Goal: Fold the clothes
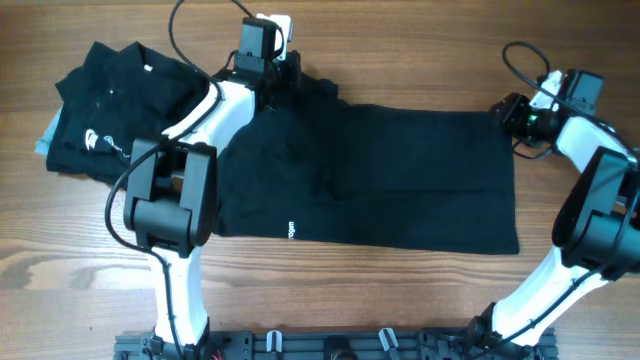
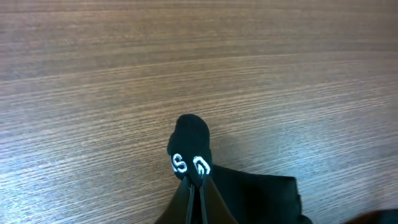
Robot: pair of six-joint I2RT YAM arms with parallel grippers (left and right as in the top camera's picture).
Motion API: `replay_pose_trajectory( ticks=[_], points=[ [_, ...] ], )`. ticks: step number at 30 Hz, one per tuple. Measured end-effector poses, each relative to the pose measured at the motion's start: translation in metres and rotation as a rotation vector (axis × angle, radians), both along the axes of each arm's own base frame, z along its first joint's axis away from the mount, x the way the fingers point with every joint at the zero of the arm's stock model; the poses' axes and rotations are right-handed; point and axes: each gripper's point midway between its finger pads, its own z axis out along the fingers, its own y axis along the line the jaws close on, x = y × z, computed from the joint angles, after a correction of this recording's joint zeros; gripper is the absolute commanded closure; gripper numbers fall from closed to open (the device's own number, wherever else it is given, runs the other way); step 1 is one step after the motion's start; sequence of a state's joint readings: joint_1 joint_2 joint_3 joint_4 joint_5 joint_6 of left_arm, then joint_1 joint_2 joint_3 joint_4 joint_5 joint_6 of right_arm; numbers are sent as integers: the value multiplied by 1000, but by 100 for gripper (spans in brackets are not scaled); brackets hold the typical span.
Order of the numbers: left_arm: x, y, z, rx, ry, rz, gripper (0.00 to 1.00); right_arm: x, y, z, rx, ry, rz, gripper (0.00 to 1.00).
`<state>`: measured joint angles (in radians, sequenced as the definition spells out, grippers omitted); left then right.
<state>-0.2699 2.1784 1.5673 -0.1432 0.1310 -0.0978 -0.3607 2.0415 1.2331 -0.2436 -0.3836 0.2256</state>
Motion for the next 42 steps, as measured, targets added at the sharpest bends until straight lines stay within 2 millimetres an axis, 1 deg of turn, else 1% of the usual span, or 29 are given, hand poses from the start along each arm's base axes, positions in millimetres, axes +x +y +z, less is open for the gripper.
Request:
replay_pose_trajectory(
  ticks=[2, 4, 5, 6, 8, 14, 15, 17, 19, 22, 24, 27, 30, 32, 34, 35, 36, 39, 42],
  points=[
    [-1, 0, 2, 1, 1, 0, 96, 0, 4, -2, -7, 10, 0, 68],
    [-1, 1, 1, 2, 4, 1, 96, -2, 3, -5, -24, 31, -13, 70],
    [-2, 1, 1, 2, 6, 1, 96, -3, 1, -6, -33, 36, -17, 75],
    [-2, 1, 1, 3, 6, 2, 96, -3, 0, -6, -42, 39, -20, 87],
    [-2, 1, 1, 4, 7, 2, 96, -3, -3, -7, -54, 42, -25, 95],
    [-5, 3, -2, 13, 24, 6, 96, -6, -5, -8, -65, 55, -37, 96],
    [-6, 4, -2, 18, 27, 10, 96, -9, -5, -7, -63, 66, -38, 96],
    [-9, 7, 5, 28, 31, 19, 96, -12, -4, 3, -67, 68, -41, 96],
    [-15, 11, 16, 39, 42, 26, 96, -18, -3, 20, -68, 67, -42, 96],
    [-23, 19, 30, 67, 49, 51, 96, -31, 2, 43, -62, 82, -41, 96],
    [-27, 23, 31, 83, 66, 61, 96, -44, 7, 46, -52, 126, -33, 96],
    [-39, 29, 21, 114, 125, 70, 96, -64, 13, 41, -32, 202, -15, 96],
    [-56, 35, 9, 145, 211, 69, 96, -87, 21, 35, 5, 305, -19, 96],
    [-72, 39, -1, 168, 285, 66, 96, -102, 24, 31, 17, 376, -36, 96],
    [-88, 43, -9, 187, 355, 60, 96, -115, 23, 28, 9, 436, -53, 96],
    [-96, 44, -13, 195, 393, 57, 96, -118, 21, 27, 0, 449, -64, 96],
    [-105, 46, -16, 201, 430, 52, 96, -127, 20, 25, -9, 489, -77, 96],
    [-128, 50, -17, 216, 515, 43, 96, -145, 17, 24, -16, 567, -95, 96],
    [-143, 54, -8, 227, 556, 41, 96, -155, 14, 24, -18, 605, -103, 96]
  ],
)
